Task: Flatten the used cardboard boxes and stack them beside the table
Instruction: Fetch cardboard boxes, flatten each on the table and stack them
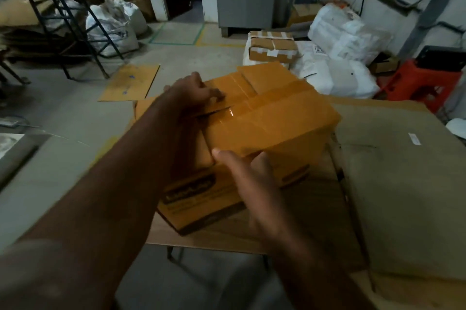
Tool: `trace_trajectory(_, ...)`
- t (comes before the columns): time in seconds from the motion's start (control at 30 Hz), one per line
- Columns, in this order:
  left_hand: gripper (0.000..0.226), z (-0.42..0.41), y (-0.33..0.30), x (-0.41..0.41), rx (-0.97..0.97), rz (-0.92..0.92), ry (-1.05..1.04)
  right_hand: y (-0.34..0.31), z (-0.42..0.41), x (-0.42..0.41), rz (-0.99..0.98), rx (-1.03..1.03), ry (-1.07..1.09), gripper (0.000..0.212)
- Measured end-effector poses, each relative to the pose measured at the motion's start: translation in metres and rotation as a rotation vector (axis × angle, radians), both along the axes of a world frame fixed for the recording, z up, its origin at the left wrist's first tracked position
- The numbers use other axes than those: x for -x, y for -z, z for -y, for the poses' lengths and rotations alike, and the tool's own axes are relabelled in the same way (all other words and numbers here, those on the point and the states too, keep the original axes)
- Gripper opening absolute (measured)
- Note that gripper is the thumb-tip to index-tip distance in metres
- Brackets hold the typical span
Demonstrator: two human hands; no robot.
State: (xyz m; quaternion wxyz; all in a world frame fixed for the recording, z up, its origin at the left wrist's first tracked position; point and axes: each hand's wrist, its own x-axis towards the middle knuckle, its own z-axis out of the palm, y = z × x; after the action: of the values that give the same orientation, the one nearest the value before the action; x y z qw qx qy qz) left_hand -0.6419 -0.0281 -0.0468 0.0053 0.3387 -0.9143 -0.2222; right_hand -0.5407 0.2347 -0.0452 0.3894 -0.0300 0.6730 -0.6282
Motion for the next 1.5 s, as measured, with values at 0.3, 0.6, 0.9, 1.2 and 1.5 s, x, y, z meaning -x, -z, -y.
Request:
trace_trajectory(0.3, 0.1, -0.031, 0.06, 0.027, 0.113, 0.173, 0.431, 0.024, 0.053, -0.042, 0.266, 0.059, 0.074, 0.097)
trace_trajectory(0.6, 0.09, 0.006, 0.063, -0.01, 0.181, 0.143, 0.509, 0.034, 0.073, -0.061, 0.064, -0.058, 0.247, 0.092)
trace_trajectory(0.9, 0.1, 0.015, 0.06, -0.108, 0.212, -0.11, 0.256, 0.041, 0.108, 0.005, -1.016, -0.696, -0.021, 0.068)
trace_trajectory(1.2, 0.133, 0.015, 0.084, -0.124, 0.153, -0.104, 0.188, 0.076, 0.115, 0.034, -1.228, -1.011, -0.308, 0.052)
trace_trajectory(1.5, 0.101, 0.01, 0.088, -0.124, 0.227, -0.151, 0.12, 0.079, 0.121, 0.087, -1.558, -0.986, -0.383, 0.051)
